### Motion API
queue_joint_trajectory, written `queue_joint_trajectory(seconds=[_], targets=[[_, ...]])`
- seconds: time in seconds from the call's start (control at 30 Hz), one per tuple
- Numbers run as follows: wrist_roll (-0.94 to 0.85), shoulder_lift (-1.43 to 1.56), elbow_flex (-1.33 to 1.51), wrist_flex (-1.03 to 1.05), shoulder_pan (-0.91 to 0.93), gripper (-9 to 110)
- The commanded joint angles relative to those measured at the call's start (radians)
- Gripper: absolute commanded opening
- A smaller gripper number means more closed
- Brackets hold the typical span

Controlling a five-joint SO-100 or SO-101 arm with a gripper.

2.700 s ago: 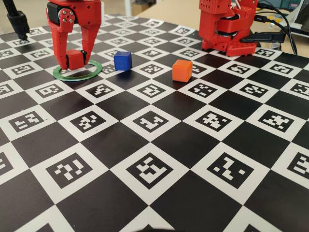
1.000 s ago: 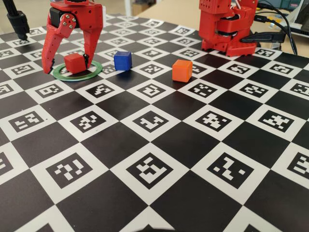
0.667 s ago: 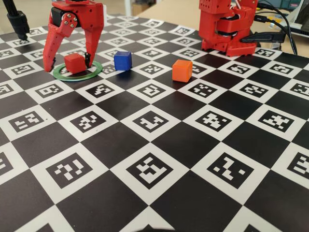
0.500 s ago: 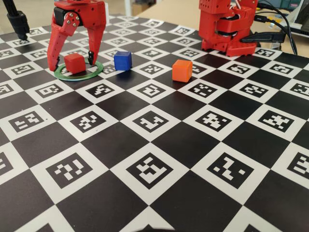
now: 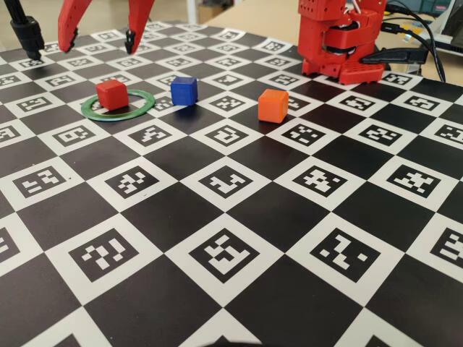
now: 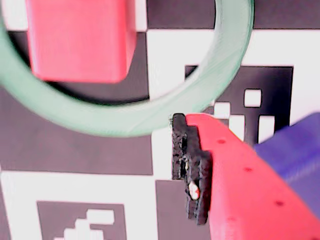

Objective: Grab the red cube then put it in the green circle then put the blue cube on top and finally the orange cube on top

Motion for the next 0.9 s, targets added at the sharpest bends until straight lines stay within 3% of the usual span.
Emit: queue_joint_trajectory(seconds=[0.0,0.87], targets=[[0.021,0.183,-0.071,0.038,-0.014,47],[0.173,0.512,-0.017,0.348,-0.12,46]])
